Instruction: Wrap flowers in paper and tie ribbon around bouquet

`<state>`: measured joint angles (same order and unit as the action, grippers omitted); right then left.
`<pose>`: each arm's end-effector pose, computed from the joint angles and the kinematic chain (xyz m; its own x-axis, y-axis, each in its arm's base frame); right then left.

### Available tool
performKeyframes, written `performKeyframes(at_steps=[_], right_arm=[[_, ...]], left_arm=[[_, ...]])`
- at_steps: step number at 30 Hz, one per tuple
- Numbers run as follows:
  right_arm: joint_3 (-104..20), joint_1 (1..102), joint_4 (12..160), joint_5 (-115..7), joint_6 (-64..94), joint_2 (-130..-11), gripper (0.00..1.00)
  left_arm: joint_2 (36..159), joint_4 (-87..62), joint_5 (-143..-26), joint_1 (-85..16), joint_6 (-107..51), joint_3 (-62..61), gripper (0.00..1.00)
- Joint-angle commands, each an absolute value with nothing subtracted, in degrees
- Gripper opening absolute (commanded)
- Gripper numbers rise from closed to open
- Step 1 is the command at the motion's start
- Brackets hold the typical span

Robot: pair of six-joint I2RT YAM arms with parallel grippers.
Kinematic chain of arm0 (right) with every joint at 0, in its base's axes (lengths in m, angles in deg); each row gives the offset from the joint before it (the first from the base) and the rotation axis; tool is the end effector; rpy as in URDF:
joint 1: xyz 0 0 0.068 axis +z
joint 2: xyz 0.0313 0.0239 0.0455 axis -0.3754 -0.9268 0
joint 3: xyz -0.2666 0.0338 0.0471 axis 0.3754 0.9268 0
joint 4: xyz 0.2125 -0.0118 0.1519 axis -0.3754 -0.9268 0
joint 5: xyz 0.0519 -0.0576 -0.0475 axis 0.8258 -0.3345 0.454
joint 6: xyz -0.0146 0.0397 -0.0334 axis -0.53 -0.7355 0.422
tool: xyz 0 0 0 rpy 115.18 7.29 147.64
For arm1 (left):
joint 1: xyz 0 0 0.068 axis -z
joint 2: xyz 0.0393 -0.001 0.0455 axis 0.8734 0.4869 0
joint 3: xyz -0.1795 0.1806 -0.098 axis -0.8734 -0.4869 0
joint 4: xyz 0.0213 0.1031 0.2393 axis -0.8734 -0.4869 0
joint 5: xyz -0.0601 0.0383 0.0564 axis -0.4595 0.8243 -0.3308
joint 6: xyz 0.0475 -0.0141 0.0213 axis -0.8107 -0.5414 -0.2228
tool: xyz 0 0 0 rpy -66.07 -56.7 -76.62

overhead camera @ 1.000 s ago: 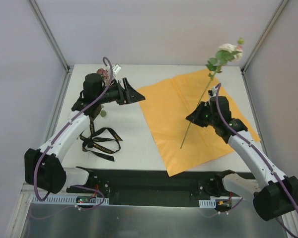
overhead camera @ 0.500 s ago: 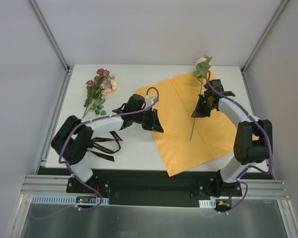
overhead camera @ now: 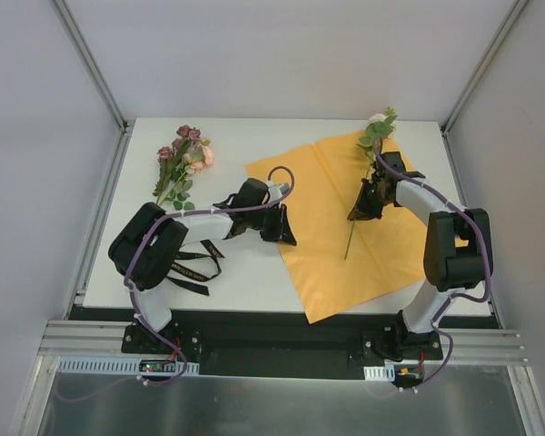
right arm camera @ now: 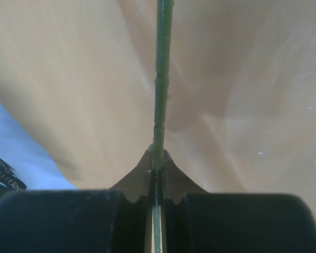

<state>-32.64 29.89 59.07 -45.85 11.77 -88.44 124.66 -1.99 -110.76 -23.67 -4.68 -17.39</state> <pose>0.3488 0.0579 0.1999 -0.8895 0.0501 -0.4541 -0.1115 0.9401 0.3221 0.2856 -0.2420 0.1723 -0.8660 0.0705 -0.4950 0.4588 0.5053 -0.7309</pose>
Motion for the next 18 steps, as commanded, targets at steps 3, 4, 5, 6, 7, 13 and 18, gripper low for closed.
performKeyframes(at_steps=[3,4,5,6,7,13,18], right_arm=[[-33.4,29.6,62.0,-47.3,11.9,-91.8,0.01],[-33.6,29.5,62.3,-47.4,11.9,-92.5,0.01],[-33.7,29.6,62.5,-47.4,12.1,-93.0,0.01],[-34.1,29.6,62.6,-48.0,12.2,-93.3,0.01],[-34.5,29.6,62.5,-48.4,12.2,-94.3,0.01],[-36.9,29.4,61.2,-49.4,11.8,-97.8,0.01],[-38.2,29.3,60.7,-50.7,10.5,-98.4,0.02]], left_arm=[[126.9,-2.0,-110.4,-22.8,-4.6,-18.4,0.0],[127.3,-2.3,-110.5,-22.8,-4.6,-18.2,0.0],[127.8,-2.3,-111.0,-22.8,-4.5,-17.8,0.0],[128.6,-2.4,-110.8,-22.8,-4.4,-17.9,0.0],[128.7,-2.4,-110.6,-22.8,-4.2,-17.9,0.0],[130.3,-3.0,-109.8,-22.8,-4.4,-18.0,0.0],[131.6,-3.4,-110.2,-22.8,-4.6,-17.7,0.0]])
